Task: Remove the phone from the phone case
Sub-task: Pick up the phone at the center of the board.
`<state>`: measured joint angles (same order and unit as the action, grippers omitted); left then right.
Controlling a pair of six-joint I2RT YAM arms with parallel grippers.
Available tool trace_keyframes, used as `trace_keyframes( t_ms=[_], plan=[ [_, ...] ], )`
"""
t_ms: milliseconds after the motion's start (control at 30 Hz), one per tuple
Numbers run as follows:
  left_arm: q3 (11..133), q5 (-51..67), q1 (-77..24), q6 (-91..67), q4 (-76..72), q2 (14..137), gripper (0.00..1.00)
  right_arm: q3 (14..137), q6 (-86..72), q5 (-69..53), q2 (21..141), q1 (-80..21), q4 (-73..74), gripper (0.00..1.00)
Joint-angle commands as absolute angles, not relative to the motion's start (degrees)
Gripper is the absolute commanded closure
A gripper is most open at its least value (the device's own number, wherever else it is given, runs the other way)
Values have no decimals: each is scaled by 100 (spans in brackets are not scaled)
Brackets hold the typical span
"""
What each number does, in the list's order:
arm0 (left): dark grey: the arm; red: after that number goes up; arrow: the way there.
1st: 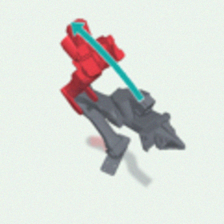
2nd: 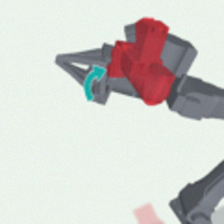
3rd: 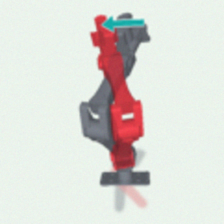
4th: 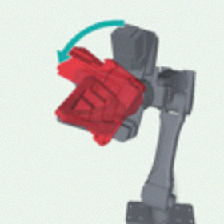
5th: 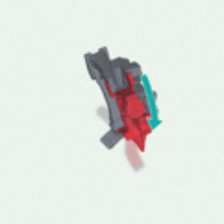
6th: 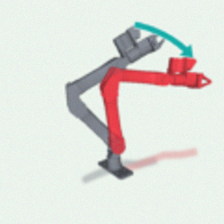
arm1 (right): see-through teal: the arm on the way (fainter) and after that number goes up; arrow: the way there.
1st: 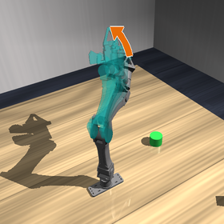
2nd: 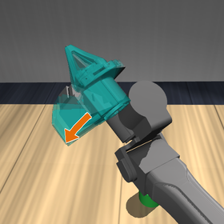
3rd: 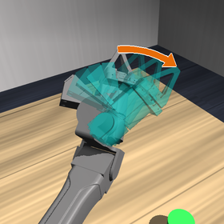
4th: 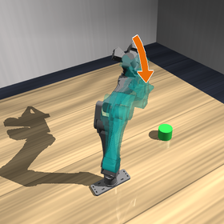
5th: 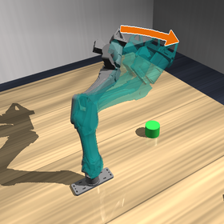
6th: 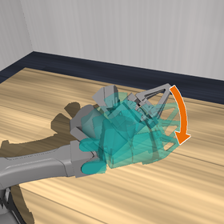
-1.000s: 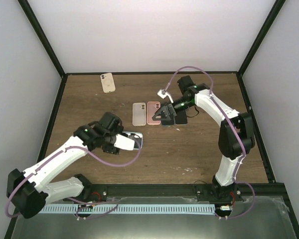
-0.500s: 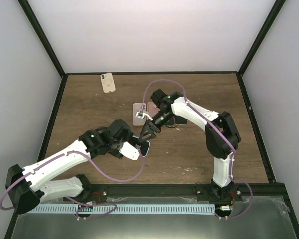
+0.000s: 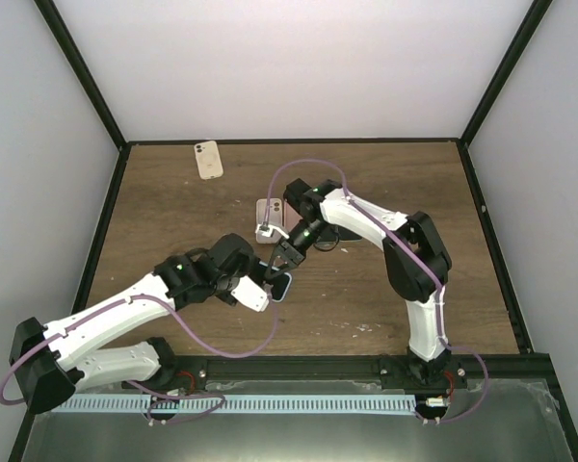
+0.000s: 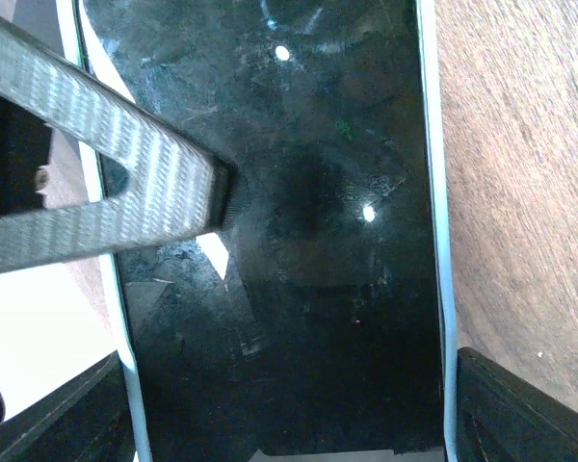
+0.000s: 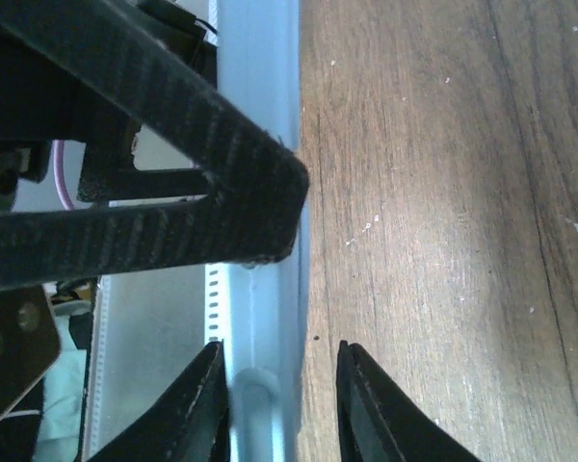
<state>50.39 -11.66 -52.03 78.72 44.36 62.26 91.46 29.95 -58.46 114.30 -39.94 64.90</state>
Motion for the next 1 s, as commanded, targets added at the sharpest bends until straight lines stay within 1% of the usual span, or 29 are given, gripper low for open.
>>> trace_keyframes(
  t_ms=[0,100,167,233,300,367,433,500,800,900,967],
  plan=[
    [4927,-1344,-5229,8110,4078,6082,71,9461,3024,-5890,11452,-4043,6620,77],
    [4907,-1413,-5229,8152,4087,6079,67,9498,3030,-5879,11454,-4044,6670,91],
    [4881,-1507,-5230,8194,4068,6071,58,9530,3049,-5872,11446,-4044,6711,95],
    [4864,-1604,-5231,8202,4060,6062,45,9548,3058,-5850,11416,-4047,6716,99],
    [4860,-1709,-5231,8161,4029,6021,32,9562,3065,-5807,11369,-4035,6687,99],
    [4880,-1770,-5202,8119,3993,5958,22,9554,3043,-5748,11292,-4006,6606,99],
    [4945,-1771,-5115,8048,3955,5881,2,9558,3032,-5754,11207,-3936,6553,99],
    [5064,-1731,-4945,7949,3985,5851,0,9583,3032,-5800,11132,-3824,6498,99],
    [5802,-1148,-4064,6999,4225,5851,0,9960,2864,-6253,10724,-3063,6031,99],
    [6098,-854,-3727,6448,4290,5947,0,10152,2660,-6448,10593,-2811,5783,99],
    [6468,-506,-3440,5743,4440,6095,0,10203,2469,-6603,10468,-2610,5503,99]
  ],
)
